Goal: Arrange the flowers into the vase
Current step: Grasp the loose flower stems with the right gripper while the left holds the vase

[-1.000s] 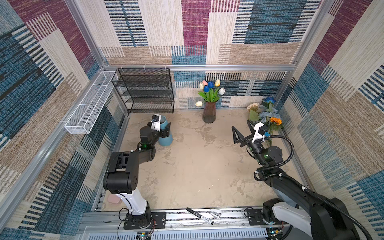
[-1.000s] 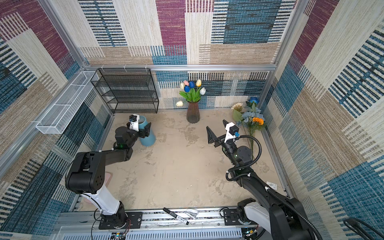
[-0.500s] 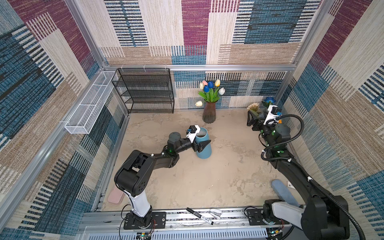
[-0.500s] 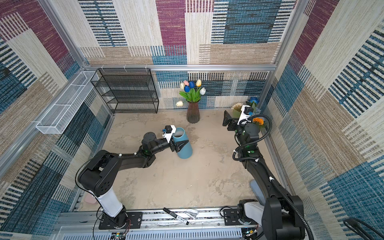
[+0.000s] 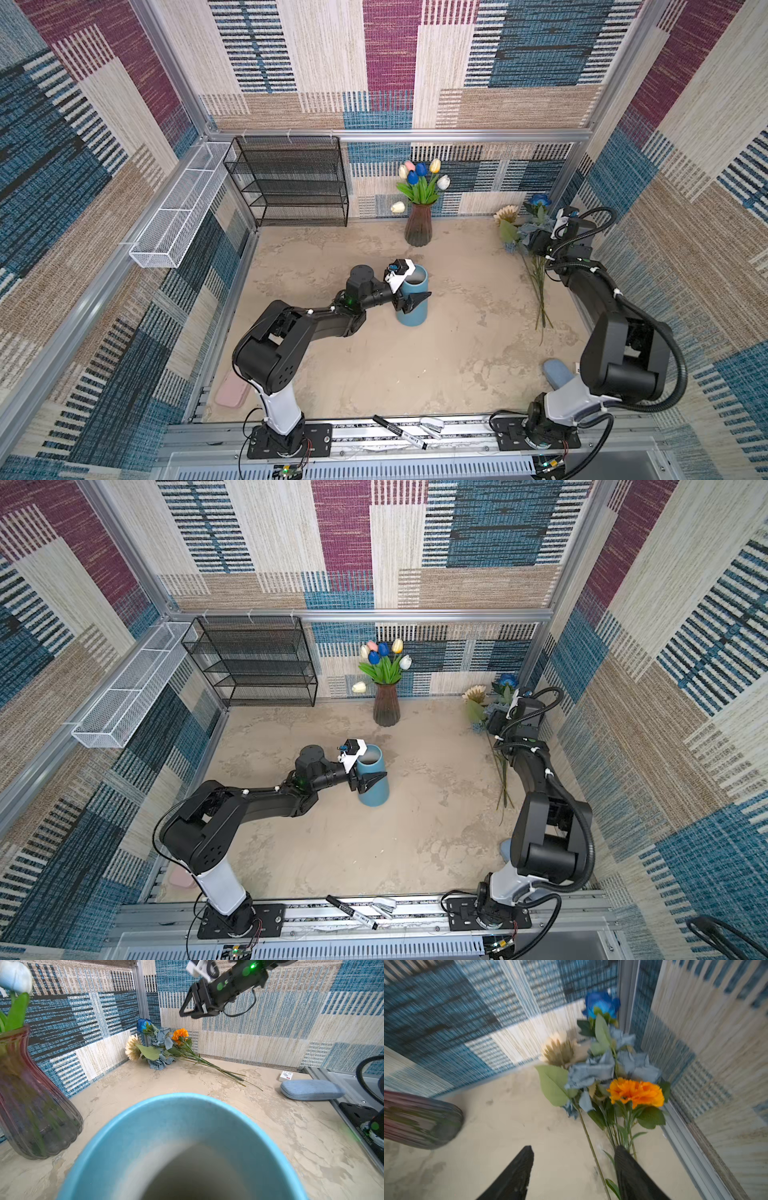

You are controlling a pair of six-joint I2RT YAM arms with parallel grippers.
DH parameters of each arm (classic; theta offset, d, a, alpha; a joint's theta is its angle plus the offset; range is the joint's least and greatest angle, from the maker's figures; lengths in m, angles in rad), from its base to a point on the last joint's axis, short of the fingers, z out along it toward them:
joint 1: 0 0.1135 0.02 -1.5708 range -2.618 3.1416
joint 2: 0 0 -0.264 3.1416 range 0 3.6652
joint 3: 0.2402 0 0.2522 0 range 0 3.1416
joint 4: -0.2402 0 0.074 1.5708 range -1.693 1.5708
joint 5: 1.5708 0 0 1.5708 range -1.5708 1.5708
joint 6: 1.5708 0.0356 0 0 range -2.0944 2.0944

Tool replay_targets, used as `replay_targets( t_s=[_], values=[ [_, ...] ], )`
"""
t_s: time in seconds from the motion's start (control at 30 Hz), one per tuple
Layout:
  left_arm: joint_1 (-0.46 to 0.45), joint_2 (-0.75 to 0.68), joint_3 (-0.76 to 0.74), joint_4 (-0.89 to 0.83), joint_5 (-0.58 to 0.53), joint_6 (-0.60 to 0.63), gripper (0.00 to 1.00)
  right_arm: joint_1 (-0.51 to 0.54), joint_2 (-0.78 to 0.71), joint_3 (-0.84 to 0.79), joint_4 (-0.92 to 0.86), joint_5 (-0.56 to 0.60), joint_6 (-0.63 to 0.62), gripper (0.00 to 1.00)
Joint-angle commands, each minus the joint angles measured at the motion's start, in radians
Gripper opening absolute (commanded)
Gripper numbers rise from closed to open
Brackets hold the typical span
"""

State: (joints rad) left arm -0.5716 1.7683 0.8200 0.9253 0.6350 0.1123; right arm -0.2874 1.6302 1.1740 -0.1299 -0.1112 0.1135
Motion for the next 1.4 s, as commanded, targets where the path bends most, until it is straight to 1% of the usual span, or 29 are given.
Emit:
replay_targets(
  t_s=[0.0, 0.07, 0.13, 0.17, 0.2, 0.23, 0.27, 0.3, 0.4, 0.43, 0.6, 0.67, 0.73, 0.83, 0.93, 1.0, 1.17, 1.2, 1.27, 1.37],
  values=[
    [-0.001, -0.019, -0.014, 0.049, 0.007, 0.033, 0.5, -0.049, 0.059, 0.025, -0.129, 0.0, -0.083, 0.6],
    [-0.002, -0.03, -0.023, 0.052, -0.001, 0.041, 0.65, -0.072, 0.097, 0.038, -0.137, -0.005, -0.105, 0.6],
    [-0.001, -0.042, -0.034, 0.058, -0.021, 0.043, 0.83, -0.086, 0.15, 0.073, -0.175, -0.008, -0.128, 0.61],
    [-0.001, -0.049, -0.038, 0.059, -0.032, 0.044, 0.87, -0.088, 0.178, 0.095, -0.195, 0.003, -0.144, 0.61],
    [0.0, -0.055, -0.041, 0.056, -0.039, 0.047, 0.89, -0.088, 0.199, 0.109, -0.208, 0.015, -0.153, 0.61],
    [0.0, -0.063, -0.042, 0.048, -0.042, 0.055, 0.91, -0.089, 0.222, 0.125, -0.22, 0.016, -0.163, 0.61],
    [0.0, -0.072, -0.044, 0.037, -0.048, 0.057, 0.96, -0.09, 0.24, 0.135, -0.224, 0.007, -0.175, 0.61],
    [0.001, -0.081, -0.044, 0.029, -0.047, 0.056, 0.98, -0.09, 0.252, 0.14, -0.224, -0.002, -0.184, 0.61],
    [0.001, -0.112, -0.048, -0.007, -0.047, 0.057, 0.99, -0.09, 0.28, 0.151, -0.221, -0.03, -0.201, 0.6],
    [0.002, -0.122, -0.052, -0.011, -0.073, 0.055, 0.99, -0.09, 0.288, 0.154, -0.222, -0.038, -0.203, 0.59],
    [0.004, -0.158, -0.08, -0.01, -0.107, 0.052, 0.99, -0.089, 0.338, 0.171, -0.217, -0.041, -0.219, 0.47],
    [0.004, -0.176, -0.087, -0.016, -0.112, 0.047, 0.99, -0.089, 0.358, 0.179, -0.219, -0.04, -0.225, 0.4],
    [0.004, -0.194, -0.092, -0.025, -0.114, 0.036, 0.99, -0.09, 0.369, 0.176, -0.214, -0.05, -0.228, 0.34],
    [0.004, -0.221, -0.113, -0.003, -0.122, 0.01, 0.99, -0.088, 0.365, 0.168, -0.202, -0.106, -0.235, 0.25],
    [0.004, -0.247, -0.138, 0.023, -0.133, -0.006, 0.98, -0.078, 0.335, 0.154, -0.188, -0.182, -0.242, 0.2],
    [0.004, -0.26, -0.151, 0.032, -0.144, -0.008, 0.98, -0.056, 0.305, 0.142, -0.175, -0.205, -0.238, 0.17],
    [0.004, -0.277, -0.184, 0.055, -0.181, -0.013, 0.98, 0.037, 0.235, 0.128, -0.168, -0.193, -0.205, 0.16],
    [0.004, -0.279, -0.192, 0.062, -0.185, -0.014, 0.98, 0.057, 0.222, 0.124, -0.166, -0.206, -0.197, 0.16],
    [0.003, -0.282, -0.207, 0.078, -0.195, -0.016, 0.98, 0.091, 0.208, 0.127, -0.173, -0.219, -0.186, 0.17],
    [0.004, -0.283, -0.218, 0.08, -0.205, -0.016, 0.98, 0.12, 0.194, 0.107, -0.154, -0.239, -0.132, 0.18]
  ],
)
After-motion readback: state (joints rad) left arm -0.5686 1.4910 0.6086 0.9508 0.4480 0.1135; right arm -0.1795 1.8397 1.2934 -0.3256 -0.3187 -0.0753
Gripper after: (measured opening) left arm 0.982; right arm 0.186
